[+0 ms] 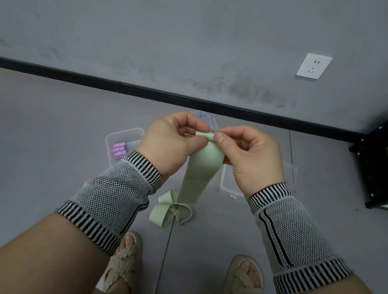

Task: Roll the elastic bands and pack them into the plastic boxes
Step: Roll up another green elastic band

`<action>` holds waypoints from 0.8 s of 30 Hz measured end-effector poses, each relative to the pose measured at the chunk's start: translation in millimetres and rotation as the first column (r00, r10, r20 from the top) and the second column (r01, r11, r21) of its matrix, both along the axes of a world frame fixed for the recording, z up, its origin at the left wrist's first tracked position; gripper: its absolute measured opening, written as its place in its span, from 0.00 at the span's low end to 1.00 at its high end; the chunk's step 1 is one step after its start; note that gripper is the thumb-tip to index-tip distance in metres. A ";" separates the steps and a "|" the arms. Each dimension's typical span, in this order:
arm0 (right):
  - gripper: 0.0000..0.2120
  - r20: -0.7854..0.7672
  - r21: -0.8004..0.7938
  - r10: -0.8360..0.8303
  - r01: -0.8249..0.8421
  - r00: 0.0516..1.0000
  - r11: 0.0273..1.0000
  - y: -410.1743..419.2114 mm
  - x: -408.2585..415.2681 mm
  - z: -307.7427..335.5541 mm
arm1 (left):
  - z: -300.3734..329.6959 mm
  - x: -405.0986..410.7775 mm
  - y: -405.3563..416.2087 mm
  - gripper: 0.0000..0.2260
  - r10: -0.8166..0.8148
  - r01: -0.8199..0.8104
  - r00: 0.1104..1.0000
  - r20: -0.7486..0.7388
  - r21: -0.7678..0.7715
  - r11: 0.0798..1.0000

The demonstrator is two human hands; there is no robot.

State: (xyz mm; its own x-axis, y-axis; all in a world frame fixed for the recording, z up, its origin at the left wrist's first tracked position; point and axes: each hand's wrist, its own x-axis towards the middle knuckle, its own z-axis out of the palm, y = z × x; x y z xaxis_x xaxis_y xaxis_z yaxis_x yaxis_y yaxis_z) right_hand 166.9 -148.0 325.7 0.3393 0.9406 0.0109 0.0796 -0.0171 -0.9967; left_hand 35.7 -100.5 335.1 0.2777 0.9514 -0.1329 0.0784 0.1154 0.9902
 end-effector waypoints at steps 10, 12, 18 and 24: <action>0.08 0.028 0.026 -0.040 0.039 0.999 0.999 0.9 1.2 1.8 | 4.4 -1.1 -0.1 0.06 -0.025 0.038 0.996 0.084 -0.167 0.985; 0.09 0.040 0.032 -0.042 0.041 0.998 0.999 0.5 0.0 3.0 | 4.3 -2.0 -0.5 0.04 -0.026 0.047 0.992 0.123 -0.167 0.985; 0.10 -0.059 -0.003 -0.143 0.143 0.988 0.990 0.1 -5.1 2.2 | 2.2 -2.5 1.2 0.06 0.037 -0.030 0.995 0.092 -0.071 0.997; 0.06 -0.035 -0.003 -0.285 0.285 0.958 0.958 0.5 -11.8 -1.7 | 0.1 -1.3 1.2 0.08 0.066 -0.065 0.995 0.068 -0.013 0.998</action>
